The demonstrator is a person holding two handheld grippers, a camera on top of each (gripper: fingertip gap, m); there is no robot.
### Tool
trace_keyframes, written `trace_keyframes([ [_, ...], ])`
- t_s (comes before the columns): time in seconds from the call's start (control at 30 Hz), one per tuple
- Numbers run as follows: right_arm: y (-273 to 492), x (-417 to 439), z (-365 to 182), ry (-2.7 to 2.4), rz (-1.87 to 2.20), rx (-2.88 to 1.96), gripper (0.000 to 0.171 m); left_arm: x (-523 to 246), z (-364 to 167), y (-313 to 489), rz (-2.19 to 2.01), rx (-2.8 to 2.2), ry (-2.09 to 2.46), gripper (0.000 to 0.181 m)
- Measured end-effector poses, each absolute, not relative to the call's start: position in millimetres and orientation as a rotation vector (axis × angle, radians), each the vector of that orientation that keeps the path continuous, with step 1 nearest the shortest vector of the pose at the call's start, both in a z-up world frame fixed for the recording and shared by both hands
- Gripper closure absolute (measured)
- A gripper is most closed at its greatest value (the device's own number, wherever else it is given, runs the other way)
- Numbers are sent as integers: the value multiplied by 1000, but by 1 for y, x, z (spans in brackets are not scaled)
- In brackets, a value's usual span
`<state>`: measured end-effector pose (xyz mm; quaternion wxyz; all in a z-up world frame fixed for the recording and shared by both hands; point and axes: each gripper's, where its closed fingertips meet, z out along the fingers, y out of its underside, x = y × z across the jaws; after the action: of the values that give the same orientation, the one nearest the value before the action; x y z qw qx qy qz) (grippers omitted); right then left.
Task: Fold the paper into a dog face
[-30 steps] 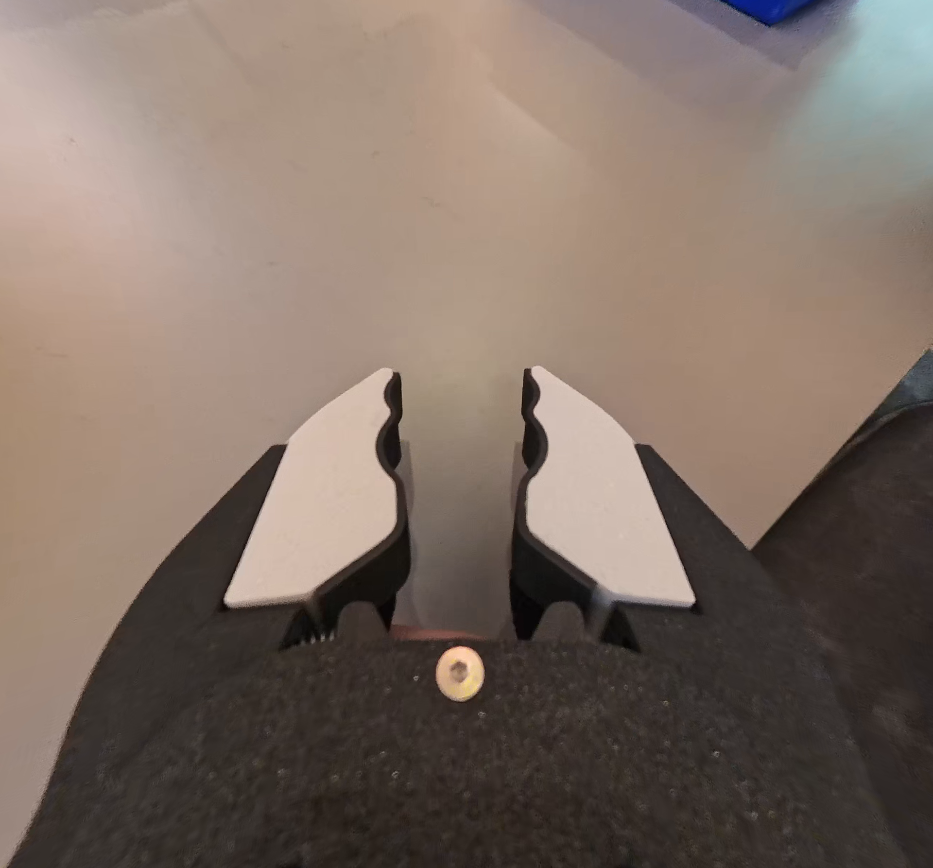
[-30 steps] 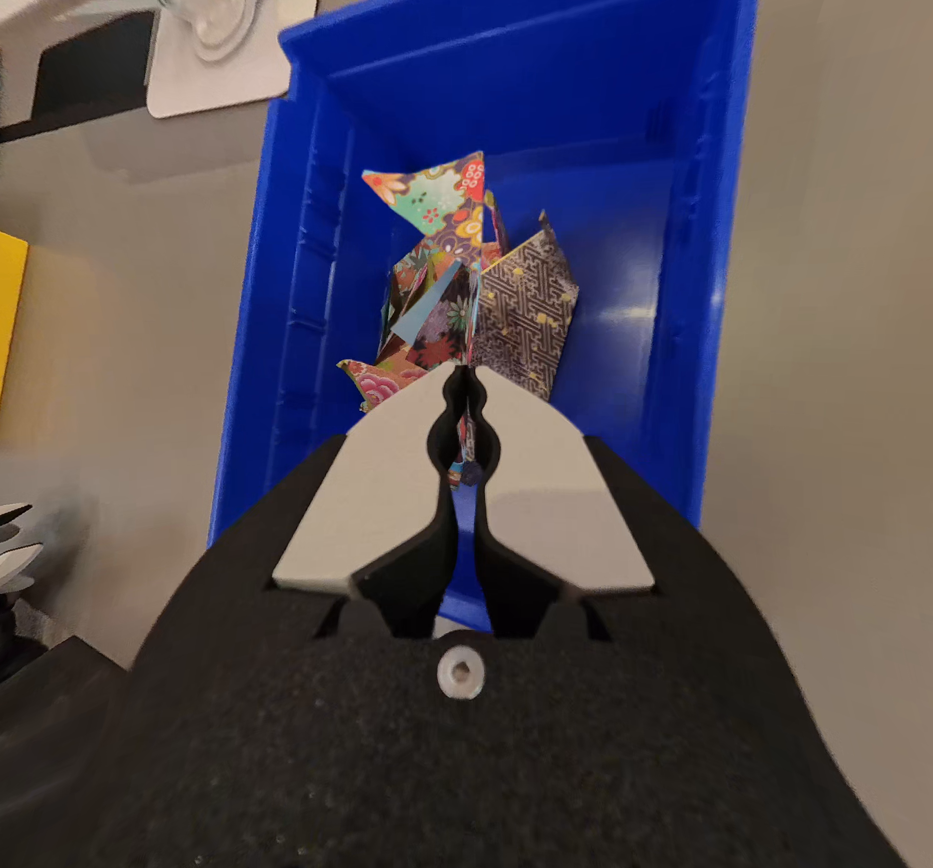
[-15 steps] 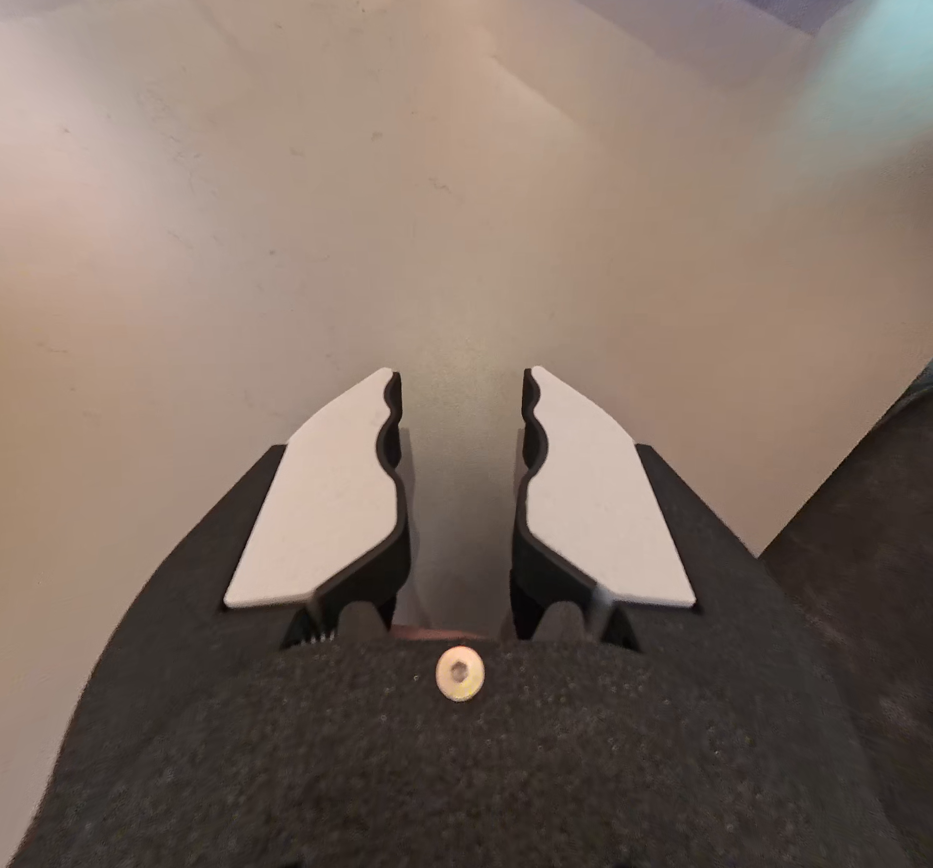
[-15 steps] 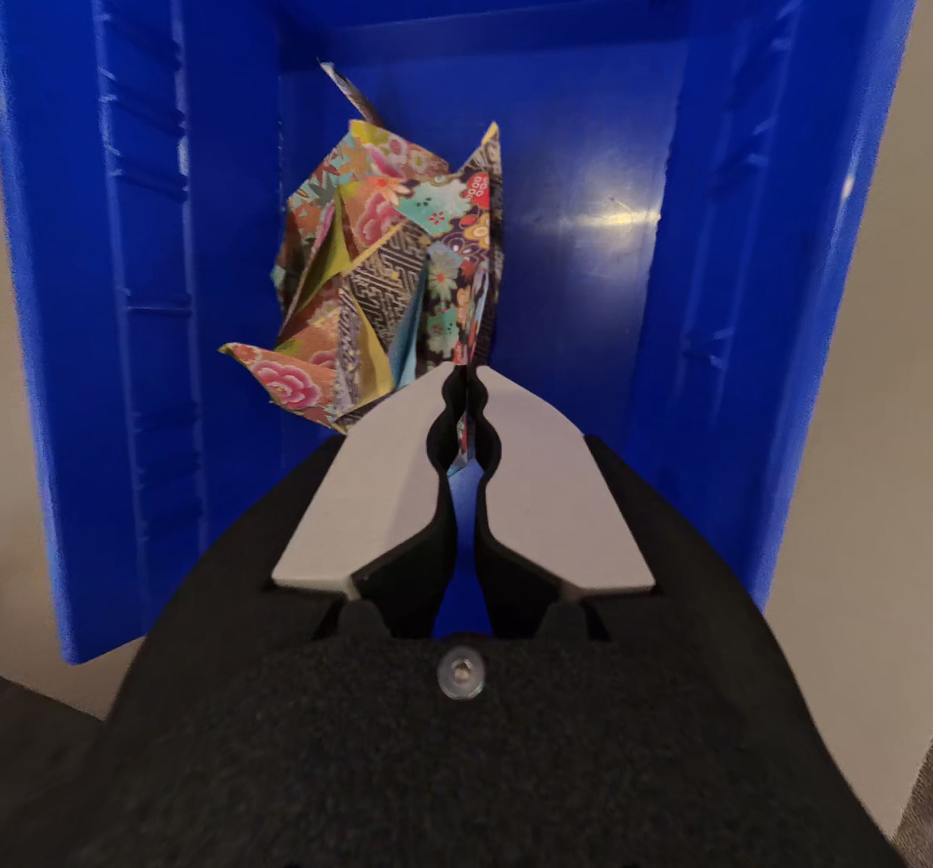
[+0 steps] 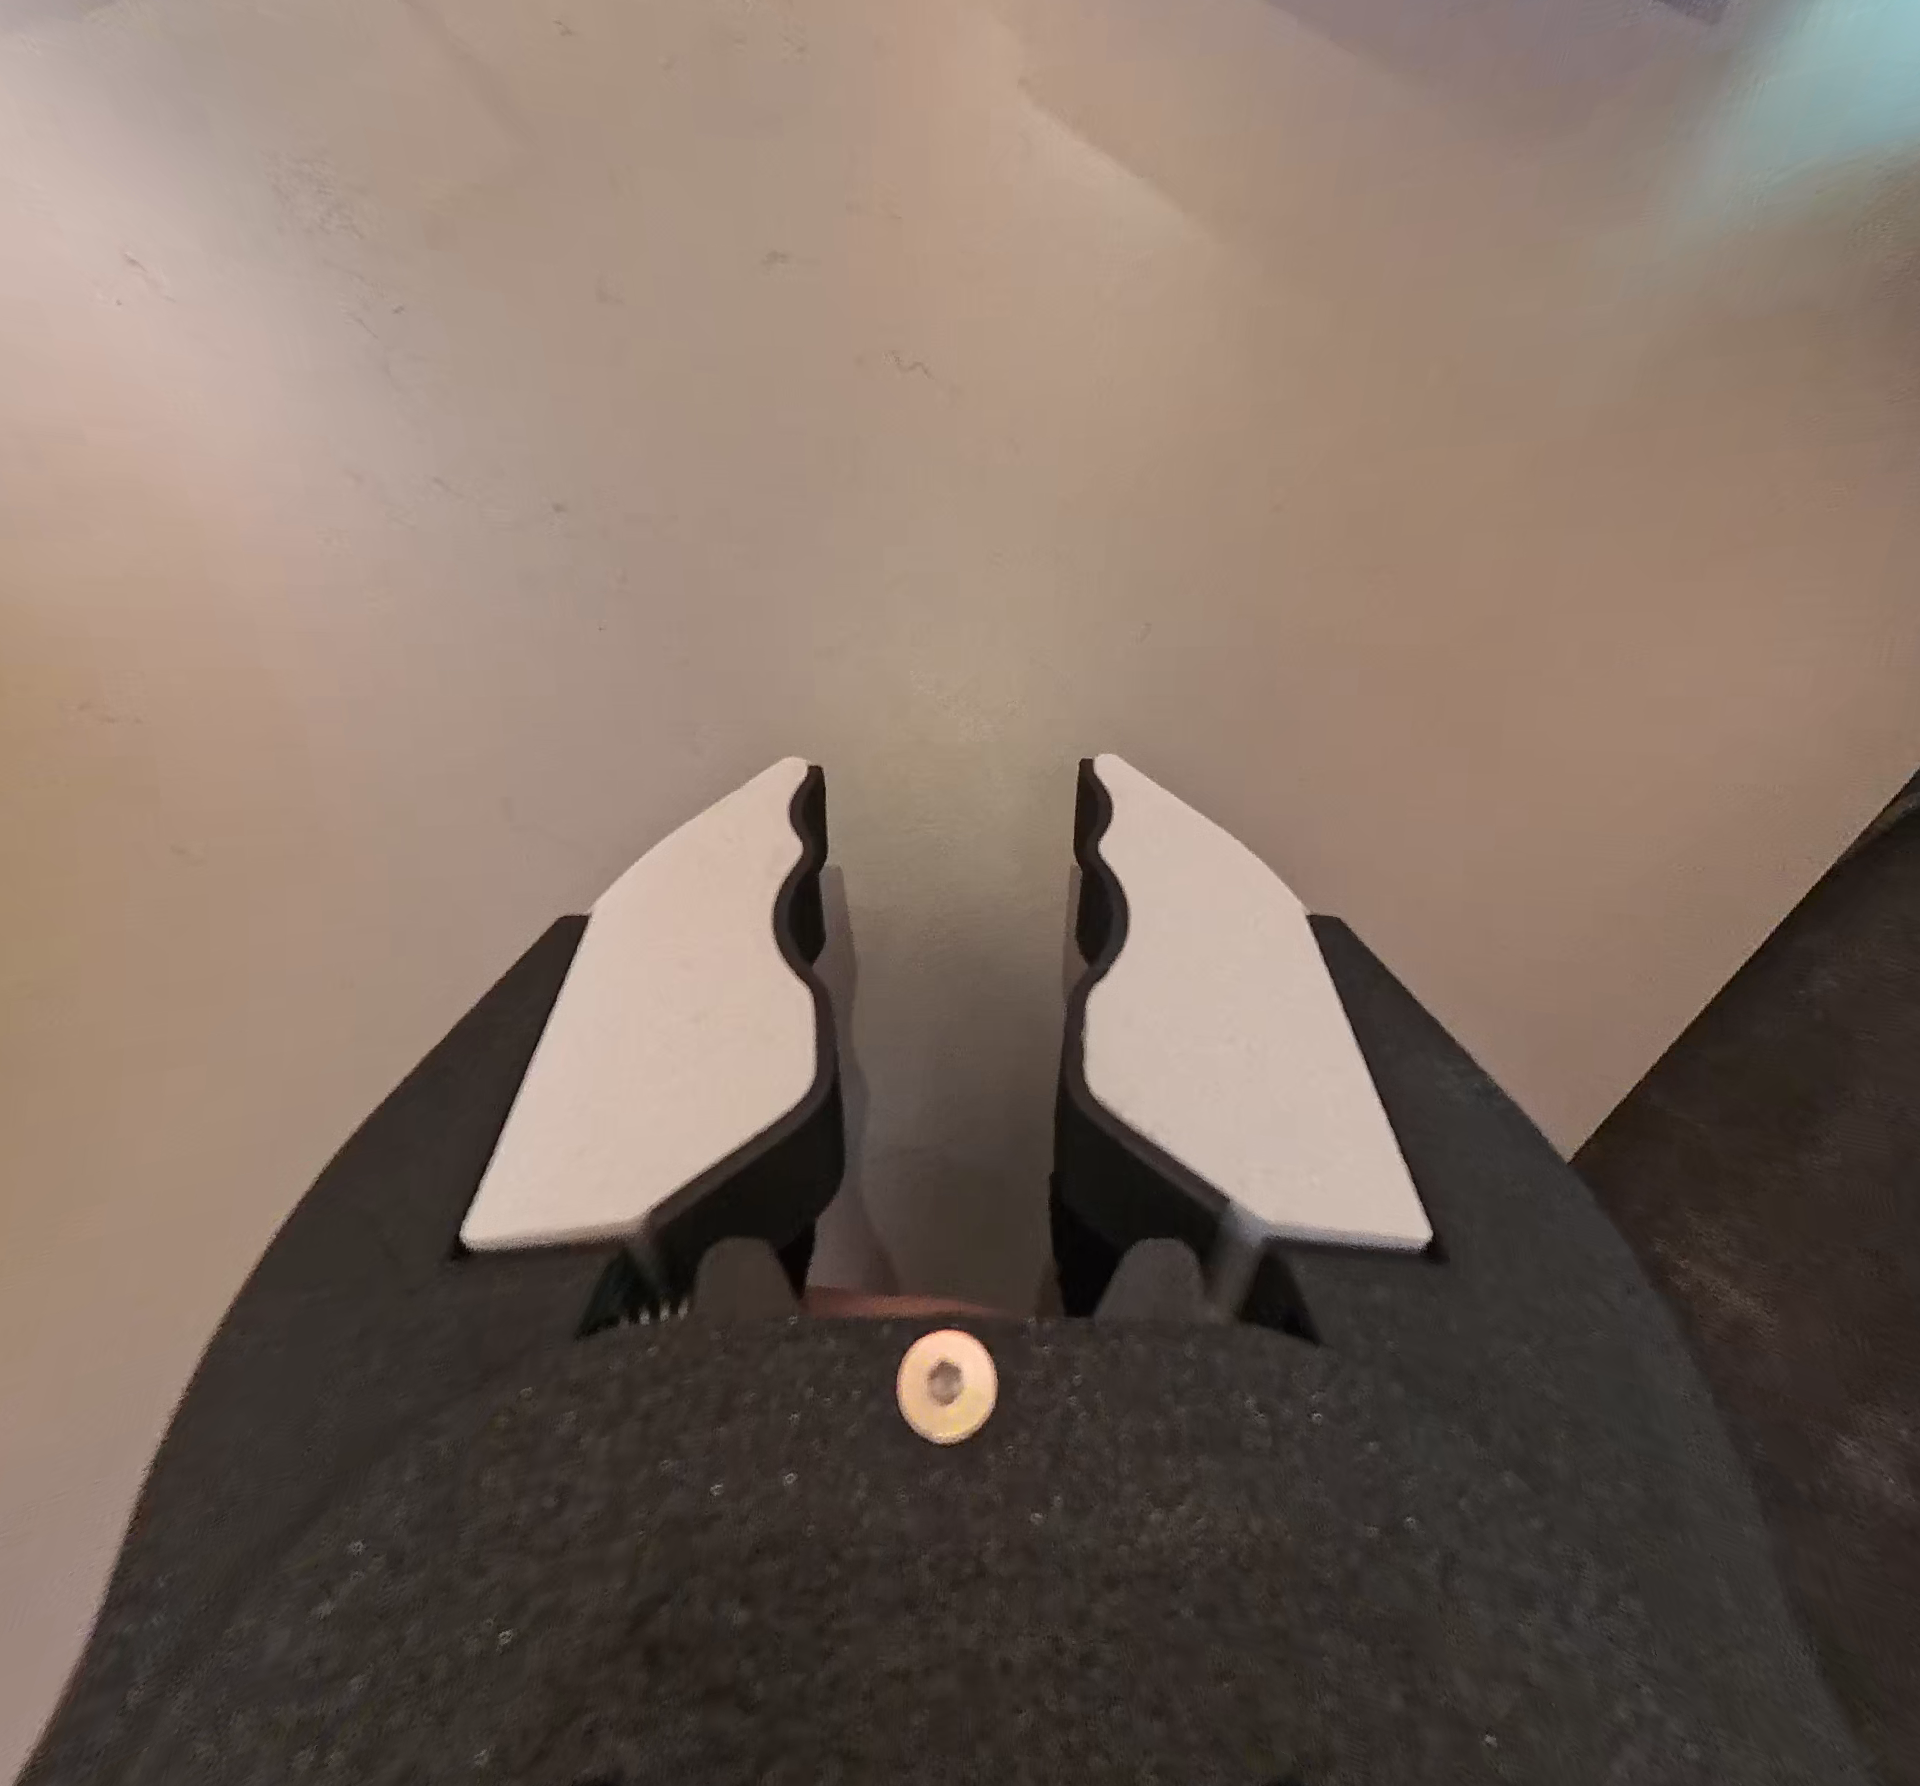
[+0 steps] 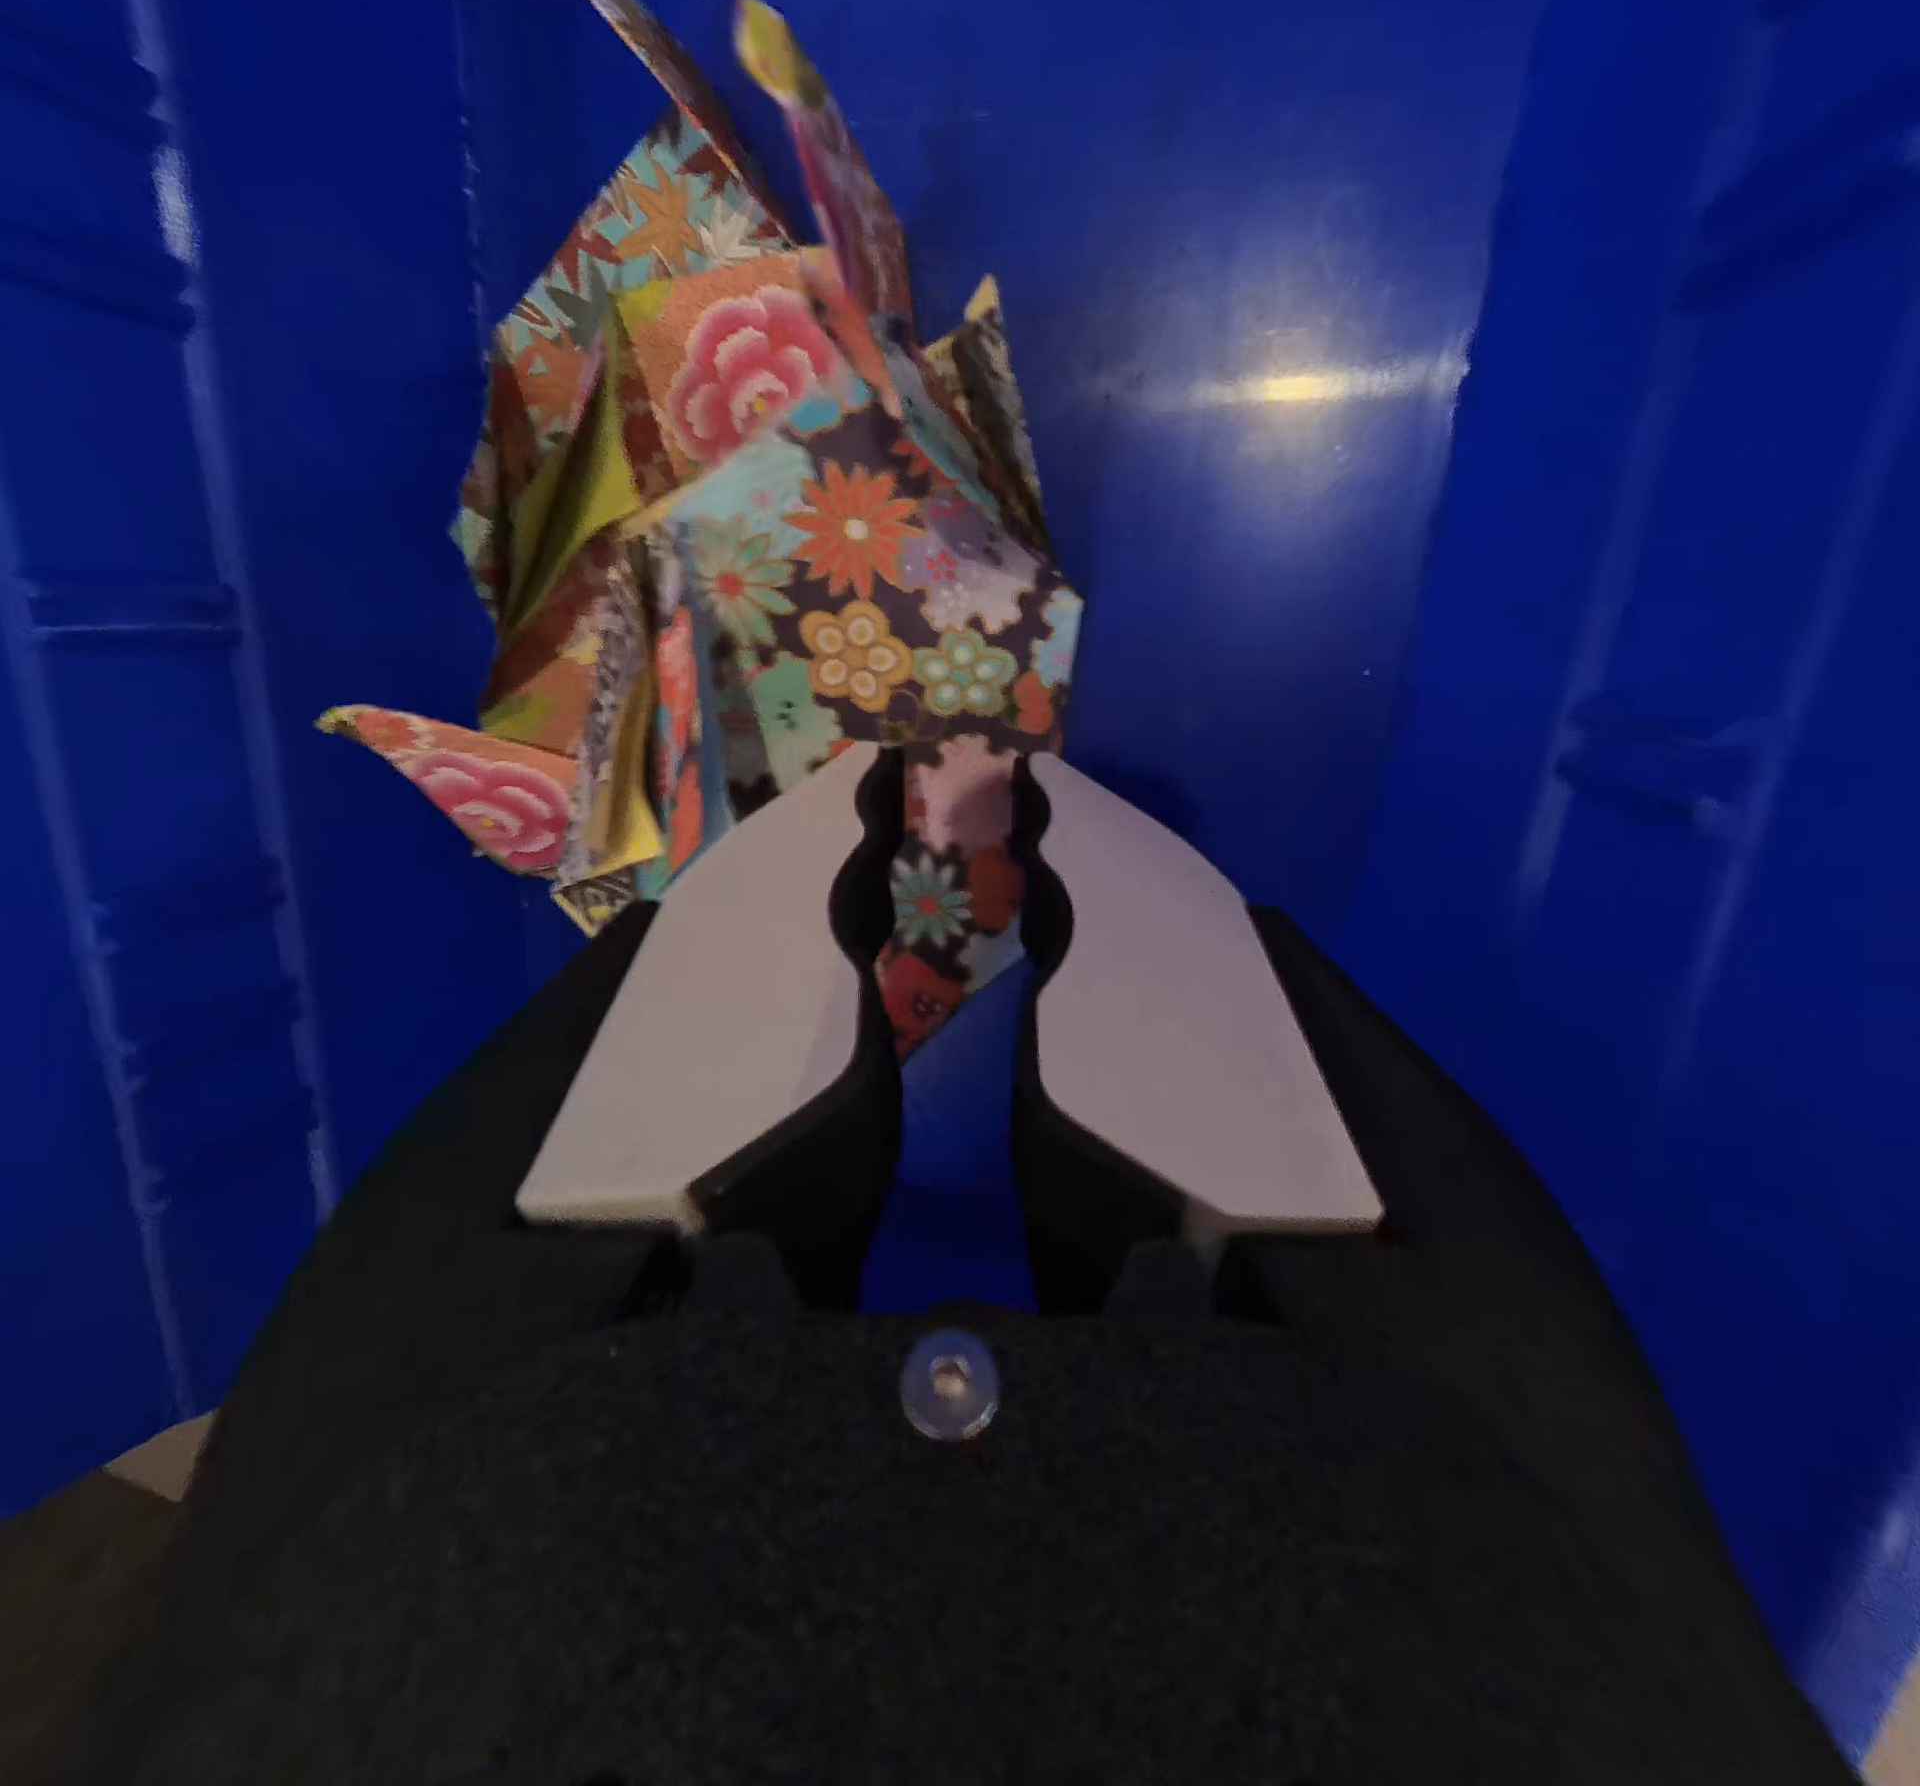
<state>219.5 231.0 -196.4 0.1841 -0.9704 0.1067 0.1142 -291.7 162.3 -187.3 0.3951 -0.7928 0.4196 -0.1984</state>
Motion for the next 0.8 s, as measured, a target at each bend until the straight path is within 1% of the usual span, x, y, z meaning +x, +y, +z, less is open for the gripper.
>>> trace_keyframes([
  [0.03, 231, 219, -191, 311, 335, -2712, 151, -292, -187, 163, -500, -2008, 1062, 136],
  [0.13, 222, 223, -161, 317, 283, -2636, 150, -294, -184, 165, -491, -1993, 1052, 136],
  [0.27, 200, 224, -97, 216, 45, -2437, 148, -298, -178, 170, -482, -1971, 1028, 136],
  [0.33, 189, 201, -66, 85, -49, -2280, 147, -303, -176, 173, -477, -1974, 1007, 135],
  [0.43, 175, 121, -41, -163, -34, -1988, 145, -311, -171, 178, -476, -1971, 958, 134],
  [0.5, 163, 53, -48, -292, 37, -1854, 145, -316, -168, 178, -485, -1969, 917, 134],
  [0.57, 149, -16, -72, -413, 154, -1805, 144, -321, -166, 176, -483, -1969, 880, 134],
  [0.63, 140, -66, -98, -522, 204, -1782, 144, -325, -165, 172, -460, -1963, 863, 134],
  [0.7, 133, -95, -121, -646, 182, -1801, 144, -329, -165, 168, -429, -1958, 852, 134],
  [0.8, 129, -104, -132, -761, 37, -1794, 147, -330, -158, 163, -416, -1937, 838, 134],
])
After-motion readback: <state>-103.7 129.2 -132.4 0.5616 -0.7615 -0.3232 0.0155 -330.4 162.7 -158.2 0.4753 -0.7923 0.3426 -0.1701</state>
